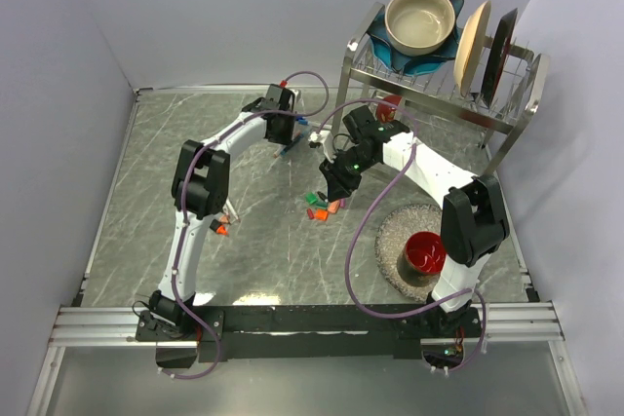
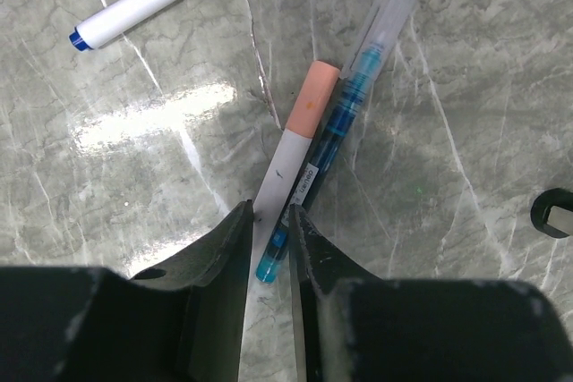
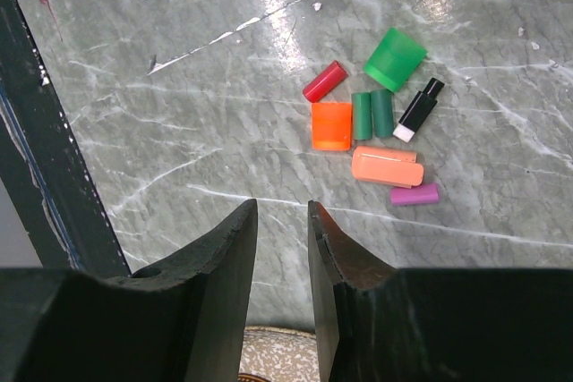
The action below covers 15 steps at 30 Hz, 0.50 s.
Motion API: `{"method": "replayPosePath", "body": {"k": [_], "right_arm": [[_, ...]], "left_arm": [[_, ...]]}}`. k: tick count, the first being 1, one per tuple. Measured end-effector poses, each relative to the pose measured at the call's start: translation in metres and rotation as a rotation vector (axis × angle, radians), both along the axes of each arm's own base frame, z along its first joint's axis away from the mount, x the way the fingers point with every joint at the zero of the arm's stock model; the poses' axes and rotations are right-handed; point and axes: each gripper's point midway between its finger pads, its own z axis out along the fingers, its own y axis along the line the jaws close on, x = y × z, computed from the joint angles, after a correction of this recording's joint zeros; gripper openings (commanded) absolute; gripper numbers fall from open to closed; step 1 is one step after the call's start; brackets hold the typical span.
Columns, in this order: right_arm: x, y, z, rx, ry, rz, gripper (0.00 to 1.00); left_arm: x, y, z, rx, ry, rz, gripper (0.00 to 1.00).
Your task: Open the pen caps
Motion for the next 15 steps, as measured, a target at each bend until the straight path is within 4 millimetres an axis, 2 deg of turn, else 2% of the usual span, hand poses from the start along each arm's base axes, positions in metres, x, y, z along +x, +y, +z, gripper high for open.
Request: {"method": "replayPosePath", "body": {"k": [9, 15], "right_arm": [[0.0, 0.0, 0.0, -0.001, 0.001, 0.0, 0.37], [0.0, 0.0, 0.0, -0.001, 0.0, 0.003, 0.37]], "left_arm": [[0.002, 0.009, -0.002, -0.022, 0.017, 0.009, 0.22], [0.003, 0.013, -0.002, -0.038, 0.024, 0.014, 0.24]]}}
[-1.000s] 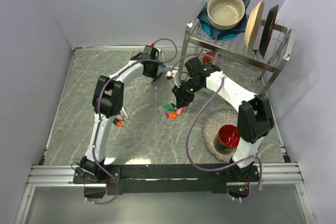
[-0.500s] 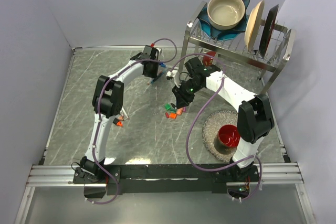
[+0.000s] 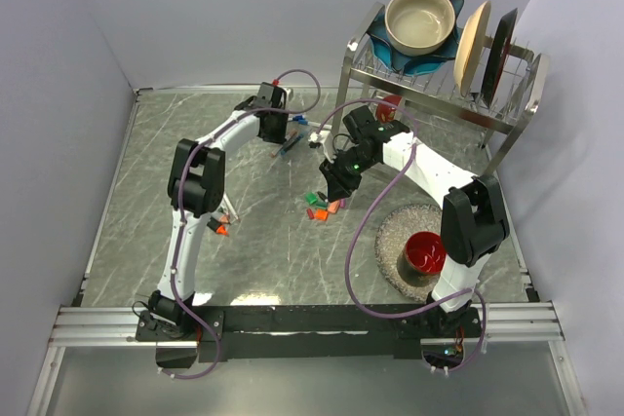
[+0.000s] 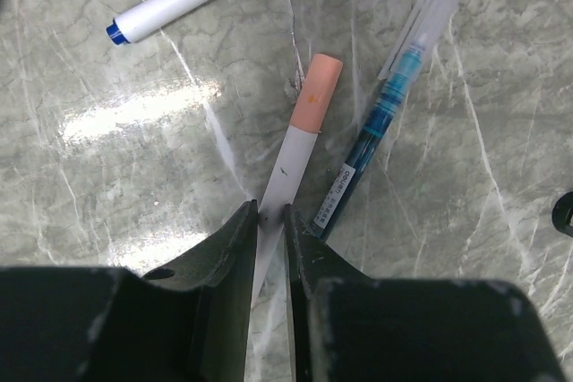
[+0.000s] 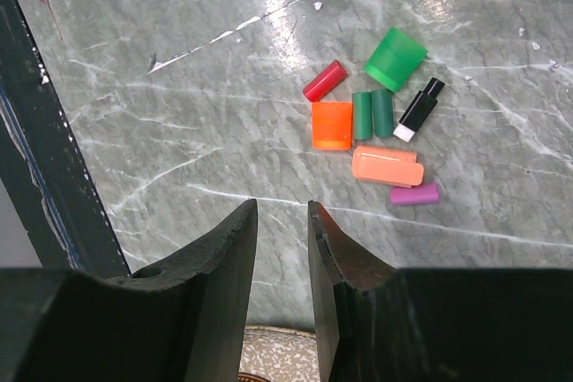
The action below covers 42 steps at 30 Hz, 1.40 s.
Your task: Open the pen caps
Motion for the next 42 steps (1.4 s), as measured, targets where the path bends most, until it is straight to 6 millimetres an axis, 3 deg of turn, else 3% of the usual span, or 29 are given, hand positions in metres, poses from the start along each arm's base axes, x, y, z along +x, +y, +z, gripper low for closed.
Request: {"method": "replayPosePath", "body": {"k": [11, 14, 18, 20, 29, 32, 35, 38, 42], "right_arm": [[0.0, 0.0, 0.0, 0.003, 0.0, 0.005, 0.37], [-0.001, 0.001, 0.001, 0.007, 0.001, 0.007, 0.37], [-0.001, 0.001, 0.001, 0.009, 0.001, 0.011, 0.37], [-0.002, 0.001, 0.001, 0.012, 0.002, 0.014, 0.37], [-0.017, 0.014, 0.006, 0.057, 0.024, 0.076, 0.37], [-0.034, 0.026, 0.008, 0.079, 0.033, 0.129, 0.37], [-0.053, 0.038, 0.017, 0.135, 0.054, 0.182, 0.37], [-0.07, 0.055, 0.033, 0.231, 0.074, 0.229, 0.38], [-0.086, 0.073, 0.049, 0.339, 0.137, 0.228, 0.39]], "left_arm": [[-0.005, 0.009, -0.008, 0.066, -0.029, 0.031, 0.28], [-0.013, 0.019, -0.009, 0.105, -0.035, 0.056, 0.24], [-0.022, 0.032, -0.01, 0.142, -0.04, 0.091, 0.06], [-0.026, 0.037, -0.01, 0.148, -0.04, 0.112, 0.01], [-0.067, 0.085, -0.004, 0.089, 0.039, 0.216, 0.01], [-0.088, 0.099, 0.009, -0.013, 0.065, 0.248, 0.01], [-0.109, 0.103, 0.039, -0.159, 0.046, 0.263, 0.01], [-0.133, 0.089, 0.074, -0.325, 0.003, 0.215, 0.01], [-0.173, 0.063, 0.096, -0.522, 0.004, 0.121, 0.01]]}}
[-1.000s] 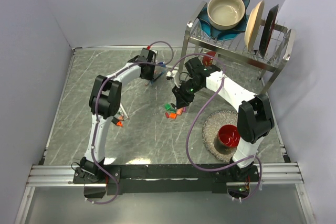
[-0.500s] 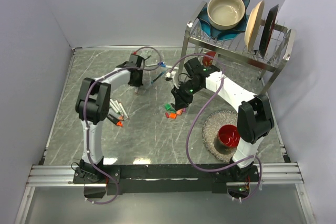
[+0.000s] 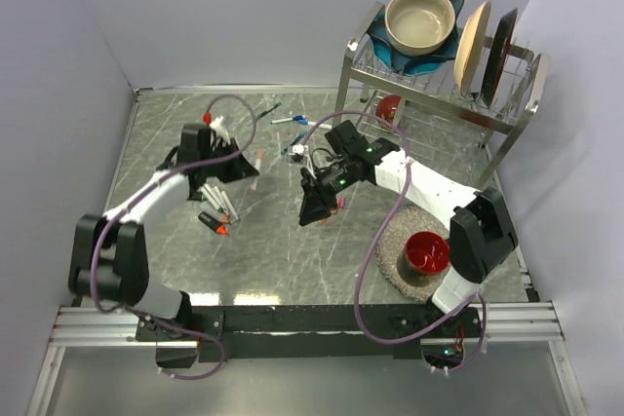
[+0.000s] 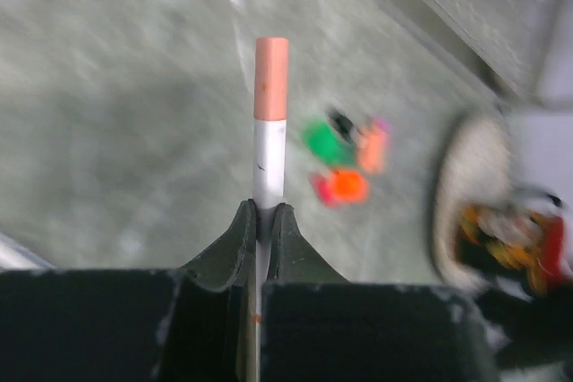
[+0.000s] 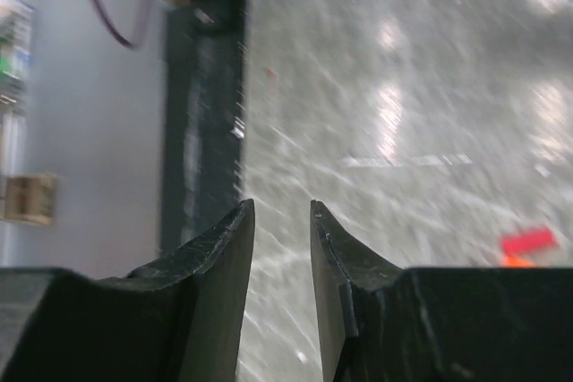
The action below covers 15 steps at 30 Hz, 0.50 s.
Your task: Open the pen caps
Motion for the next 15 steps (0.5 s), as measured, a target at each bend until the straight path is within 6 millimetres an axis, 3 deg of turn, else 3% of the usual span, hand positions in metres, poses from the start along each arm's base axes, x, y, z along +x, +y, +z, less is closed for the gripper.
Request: {"method": "replayPosePath", "body": {"k": [6, 11, 14, 15], "right_arm": [[-0.012, 0.026, 0.006, 0.046, 0.112, 0.022, 0.39], [-0.014, 0.039, 0.01, 0.009, -0.066, 0.068, 0.39], [-0.004, 0.035, 0.018, 0.009, -0.268, 0.096, 0.58], [0.0, 0.032, 0.025, 0.021, -0.344, 0.107, 0.79]], "left_arm": [[-0.074, -0.023, -0.002, -0.217, 0.088, -0.112, 0.01], [-0.097, -0.032, 0.03, -0.306, 0.047, -0.181, 0.01], [-0.106, -0.035, 0.039, -0.333, 0.048, -0.22, 0.01], [-0.11, -0.036, 0.039, -0.339, 0.062, -0.232, 0.01]]}}
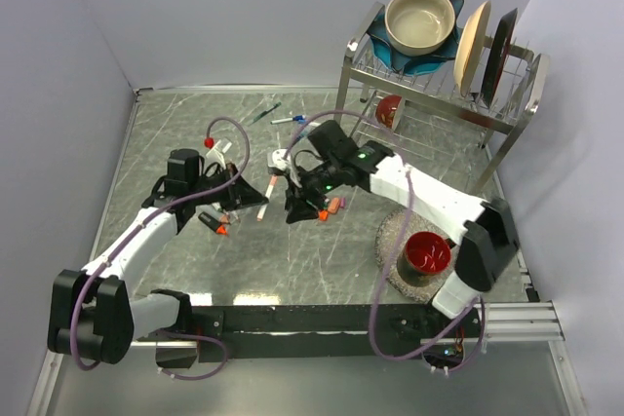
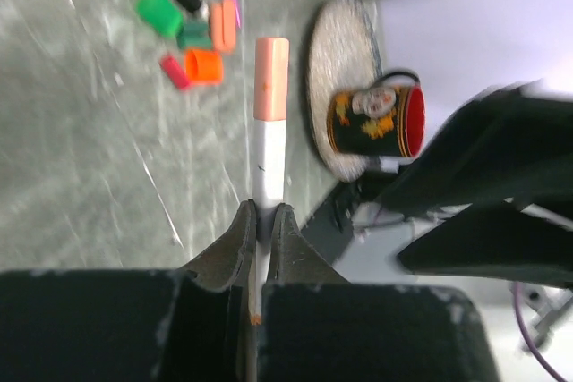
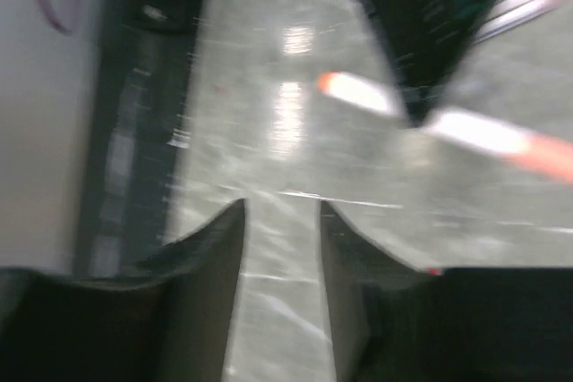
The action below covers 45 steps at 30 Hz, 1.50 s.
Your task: Open the pen caps
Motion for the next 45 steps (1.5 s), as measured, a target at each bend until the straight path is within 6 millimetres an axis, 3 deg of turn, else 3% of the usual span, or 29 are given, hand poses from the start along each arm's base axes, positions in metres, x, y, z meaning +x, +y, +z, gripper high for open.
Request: {"method": "replayPosePath", "body": {"k": [1, 5, 7, 9, 11, 15, 24, 29, 34, 45], "right_arm": [[0.002, -0.003, 0.007, 0.017, -0.055, 0.014, 0.85], [0.003, -0.012, 0.047, 0.091, -0.279, 0.132, 0.87], [0.008, -0.009, 0.058, 0.086, -0.329, 0.194, 0.87], [0.018, -0.001, 0.065, 0.086, -0.402, 0.262, 0.94], [0.023, -0.002, 0.052, 0.073, -0.465, 0.307, 0.95], [0.01, -0.032, -0.004, -0.055, -0.543, 0.416, 0.87], [0.022, -0.021, -0.001, -0.072, -0.713, 0.478, 0.72], [0.017, -0.014, -0.004, -0.084, -0.741, 0.509, 0.62], [0.014, -0.005, -0.017, -0.109, -0.759, 0.545, 0.53], [0.025, -0.007, -0.049, -0.213, -0.754, 0.539, 0.32]], "left_arm": [[-0.003, -0.001, -0.001, -0.003, 0.015, -0.012, 0.01], [-0.017, -0.002, -0.008, -0.008, 0.078, -0.056, 0.01], [-0.022, -0.003, -0.009, -0.014, 0.096, -0.072, 0.01], [-0.026, -0.004, -0.007, -0.026, 0.104, -0.09, 0.01], [-0.03, -0.005, -0.006, -0.038, 0.111, -0.11, 0.01], [-0.041, -0.007, -0.004, -0.06, 0.131, -0.16, 0.01], [-0.063, -0.024, -0.006, -0.081, 0.169, -0.274, 0.01], [-0.069, -0.029, -0.007, -0.085, 0.18, -0.308, 0.01], [-0.072, -0.031, -0.004, -0.093, 0.175, -0.325, 0.01], [-0.075, -0.035, 0.0, -0.099, 0.166, -0.351, 0.01]]}}
